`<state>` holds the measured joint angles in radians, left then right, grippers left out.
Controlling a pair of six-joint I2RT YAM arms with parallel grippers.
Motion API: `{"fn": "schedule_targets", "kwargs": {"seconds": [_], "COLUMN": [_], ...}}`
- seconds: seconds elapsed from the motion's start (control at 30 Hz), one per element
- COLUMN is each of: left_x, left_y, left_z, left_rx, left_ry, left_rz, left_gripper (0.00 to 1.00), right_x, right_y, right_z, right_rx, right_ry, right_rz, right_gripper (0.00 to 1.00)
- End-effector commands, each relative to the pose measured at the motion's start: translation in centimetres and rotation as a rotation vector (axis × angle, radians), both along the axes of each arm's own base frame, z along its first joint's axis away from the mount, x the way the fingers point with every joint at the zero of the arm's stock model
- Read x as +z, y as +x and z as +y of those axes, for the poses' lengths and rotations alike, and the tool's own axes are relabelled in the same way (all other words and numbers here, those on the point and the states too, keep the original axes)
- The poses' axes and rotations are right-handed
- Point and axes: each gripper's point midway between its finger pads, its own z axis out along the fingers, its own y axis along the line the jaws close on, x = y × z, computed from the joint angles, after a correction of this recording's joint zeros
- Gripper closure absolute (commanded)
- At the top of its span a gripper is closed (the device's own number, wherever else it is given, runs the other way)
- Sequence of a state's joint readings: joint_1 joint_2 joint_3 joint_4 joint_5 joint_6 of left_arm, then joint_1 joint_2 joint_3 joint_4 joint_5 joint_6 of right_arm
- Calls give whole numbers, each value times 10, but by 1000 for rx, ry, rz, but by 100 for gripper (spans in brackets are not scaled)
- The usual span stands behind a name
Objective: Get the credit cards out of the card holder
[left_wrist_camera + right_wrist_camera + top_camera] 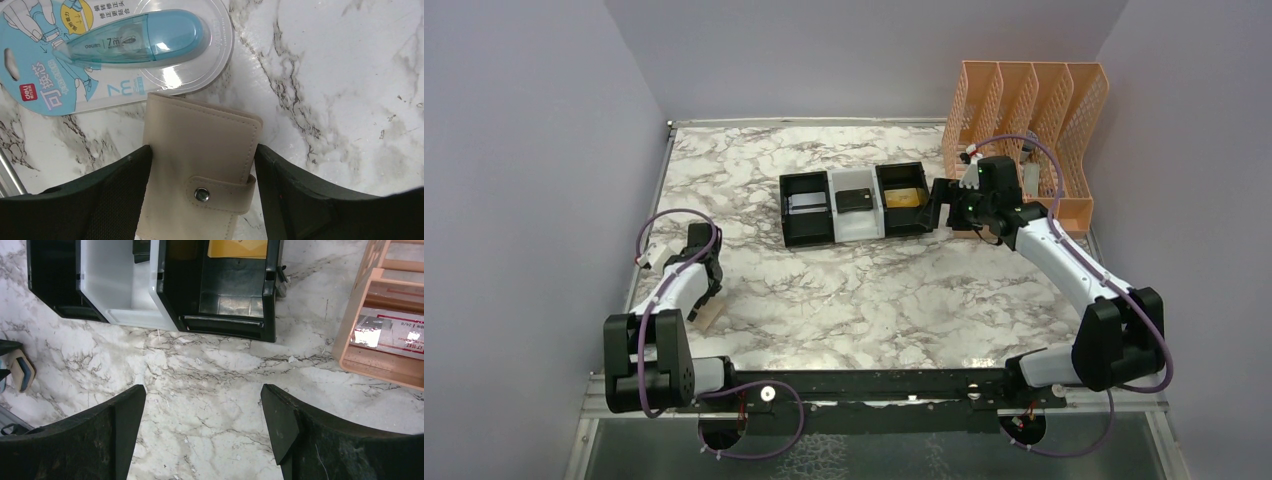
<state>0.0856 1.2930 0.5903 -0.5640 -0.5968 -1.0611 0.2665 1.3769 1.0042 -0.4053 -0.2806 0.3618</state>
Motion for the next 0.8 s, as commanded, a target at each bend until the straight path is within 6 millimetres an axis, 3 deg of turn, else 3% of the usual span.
{"fn": "schedule_targets", "kwargs": {"seconds": [0.0, 0.13, 0.43, 0.77], "left_x": [-19, -19, -20, 19], "left_y": [4, 6, 3, 15], "left_z": [-40, -64, -143, -240], "left_rx": [-50, -125, -355, -658], "left_ry": [-223, -267, -362, -445], "left_rz": [-45, -59, -63, -152], "left_gripper": [28, 30, 35, 32], "right_x": [-5, -8, -11, -12], "right_y": [-2, -2, -9, -37], "right_z": [1, 1, 1, 21], "right_rx": [11, 5, -9, 109], "right_ry": [3, 1, 22, 136], "right_rz": [17, 22, 40, 80], "right_gripper": [13, 13, 13, 14]}}
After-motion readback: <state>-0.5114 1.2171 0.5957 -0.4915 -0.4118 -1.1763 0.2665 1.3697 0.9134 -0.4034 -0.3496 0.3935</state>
